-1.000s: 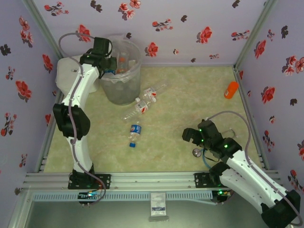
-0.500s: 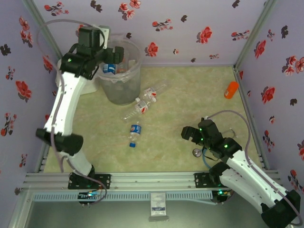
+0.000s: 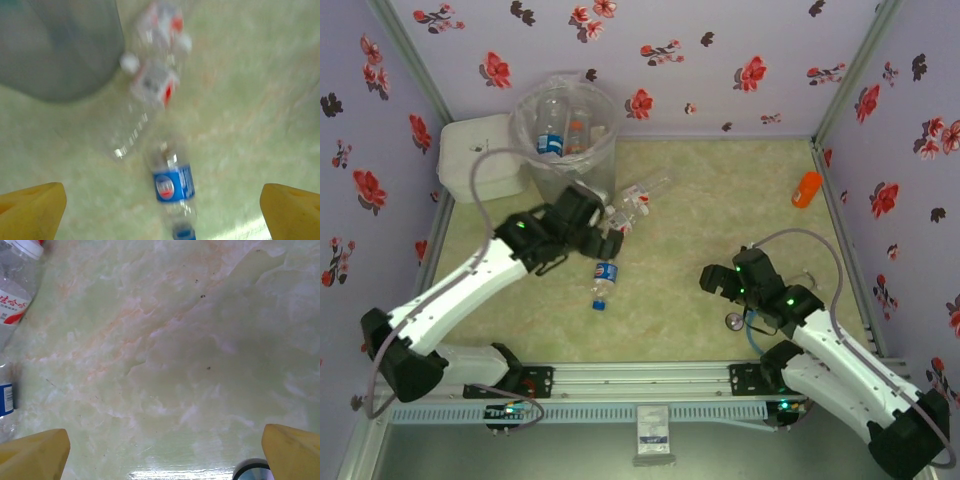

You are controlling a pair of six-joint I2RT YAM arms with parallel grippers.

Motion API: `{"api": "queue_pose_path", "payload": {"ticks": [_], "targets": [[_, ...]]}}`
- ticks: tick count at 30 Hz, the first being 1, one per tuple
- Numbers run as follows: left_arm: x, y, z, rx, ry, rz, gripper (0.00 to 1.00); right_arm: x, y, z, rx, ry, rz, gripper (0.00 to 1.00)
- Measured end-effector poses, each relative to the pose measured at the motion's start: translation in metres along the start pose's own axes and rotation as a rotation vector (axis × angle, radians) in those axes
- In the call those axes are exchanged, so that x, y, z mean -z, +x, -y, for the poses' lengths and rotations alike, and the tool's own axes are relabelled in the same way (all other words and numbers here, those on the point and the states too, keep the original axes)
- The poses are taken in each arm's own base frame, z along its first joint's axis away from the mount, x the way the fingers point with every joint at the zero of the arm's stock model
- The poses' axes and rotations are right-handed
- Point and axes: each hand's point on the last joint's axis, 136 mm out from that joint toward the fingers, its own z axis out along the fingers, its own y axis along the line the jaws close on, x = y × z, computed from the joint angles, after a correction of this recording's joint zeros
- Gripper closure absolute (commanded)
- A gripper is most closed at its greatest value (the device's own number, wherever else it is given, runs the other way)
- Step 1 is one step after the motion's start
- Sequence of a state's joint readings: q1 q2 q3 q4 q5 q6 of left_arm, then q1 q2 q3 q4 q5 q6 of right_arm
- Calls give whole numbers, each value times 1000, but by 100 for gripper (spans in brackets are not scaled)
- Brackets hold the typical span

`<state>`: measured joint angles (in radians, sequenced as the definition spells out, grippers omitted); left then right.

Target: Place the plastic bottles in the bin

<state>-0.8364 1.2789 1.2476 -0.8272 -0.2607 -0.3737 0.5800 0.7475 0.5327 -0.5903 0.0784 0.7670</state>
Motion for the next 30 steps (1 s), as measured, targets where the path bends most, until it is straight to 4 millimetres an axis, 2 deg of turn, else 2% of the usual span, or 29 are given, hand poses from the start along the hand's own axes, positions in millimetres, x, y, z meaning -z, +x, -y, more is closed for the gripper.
{"api": "queue_pose_path", "payload": {"ticks": [4, 7, 11, 19, 22, 30], "targets": [[-40, 58, 7, 67, -9, -114, 0, -6, 1, 0, 2, 14, -14, 1], [-62, 87, 7, 121, -22, -168, 0, -9, 1, 0, 2, 19, -19, 1], [-85, 110, 7, 166, -38, -211, 0, -11, 0, -1, 1, 18, -18, 0], [-113, 114, 16, 192, -36, -225, 18, -14, 0, -2, 0, 18, -24, 0], [-121, 116, 15, 195, -46, -240, 21, -14, 0, -2, 0, 18, -24, 0], [-128, 115, 15, 202, -48, -243, 35, -14, 0, -2, 0, 18, -24, 0]]}}
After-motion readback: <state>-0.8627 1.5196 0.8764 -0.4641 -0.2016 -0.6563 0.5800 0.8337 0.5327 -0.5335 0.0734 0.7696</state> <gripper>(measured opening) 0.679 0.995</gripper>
